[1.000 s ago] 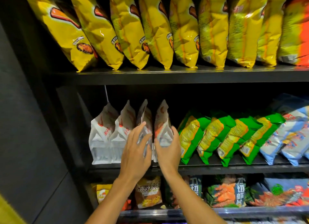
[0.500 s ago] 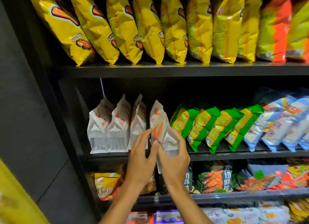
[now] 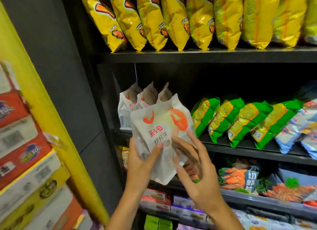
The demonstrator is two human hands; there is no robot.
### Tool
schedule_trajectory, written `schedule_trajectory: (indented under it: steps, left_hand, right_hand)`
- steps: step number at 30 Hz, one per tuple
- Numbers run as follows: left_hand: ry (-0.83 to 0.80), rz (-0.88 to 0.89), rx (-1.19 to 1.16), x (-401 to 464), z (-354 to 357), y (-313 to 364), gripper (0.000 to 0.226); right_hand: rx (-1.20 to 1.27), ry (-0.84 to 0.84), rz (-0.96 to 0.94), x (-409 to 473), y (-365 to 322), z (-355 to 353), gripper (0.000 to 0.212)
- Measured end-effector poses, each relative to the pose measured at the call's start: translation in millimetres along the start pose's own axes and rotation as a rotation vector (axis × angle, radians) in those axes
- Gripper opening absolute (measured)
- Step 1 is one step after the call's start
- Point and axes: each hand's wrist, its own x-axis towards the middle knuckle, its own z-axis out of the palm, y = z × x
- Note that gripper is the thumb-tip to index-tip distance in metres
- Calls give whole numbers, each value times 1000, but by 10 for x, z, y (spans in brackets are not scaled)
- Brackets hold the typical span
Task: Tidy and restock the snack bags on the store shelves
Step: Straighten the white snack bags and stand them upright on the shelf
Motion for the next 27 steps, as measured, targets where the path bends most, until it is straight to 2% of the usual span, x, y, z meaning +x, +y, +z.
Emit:
schedule_trajectory:
  steps: [3,5,7,9,12,15,18,21,24,27]
  left_hand:
    - [-75,-88,-13,-106,-210,16,67]
    - [-134,-149,-41,-189,-307,17,73]
    - [-140,-223,-99,-286,-333,-3,74]
    - [-123,-307,-147,-380,-313,-46,79]
    - [-149,-373,-164,-495,-249,-96,98]
    - [-220,-417,-177,-591,-192,-156,106]
    - [-195,-388,-190,-642,-103,-213,94]
    - [-168,-345,-177,-645,-25,-242,50]
    - [-151,-352,-141,-658,23,-308,41]
    - [-99,-391,-142,-718,52,-416,33]
  right_hand:
    - [95,351,-38,-50,-26,-195,48]
    - [77,439,19,-10,-12,-367,50]
    - [10,345,135,25,36,-511,65]
    - [46,210,273,15,82,-577,75]
    - [223,130,395,-100,104,-641,60]
    - [255,218,414,-276,109,-721,48]
    - [271,288,427,-452,149,-776,51]
    - [260,314,460,-596,200,-769,52]
    - [240,316,532,-718,267,-755,51]
    - [225,336,605,-785,290,-741,39]
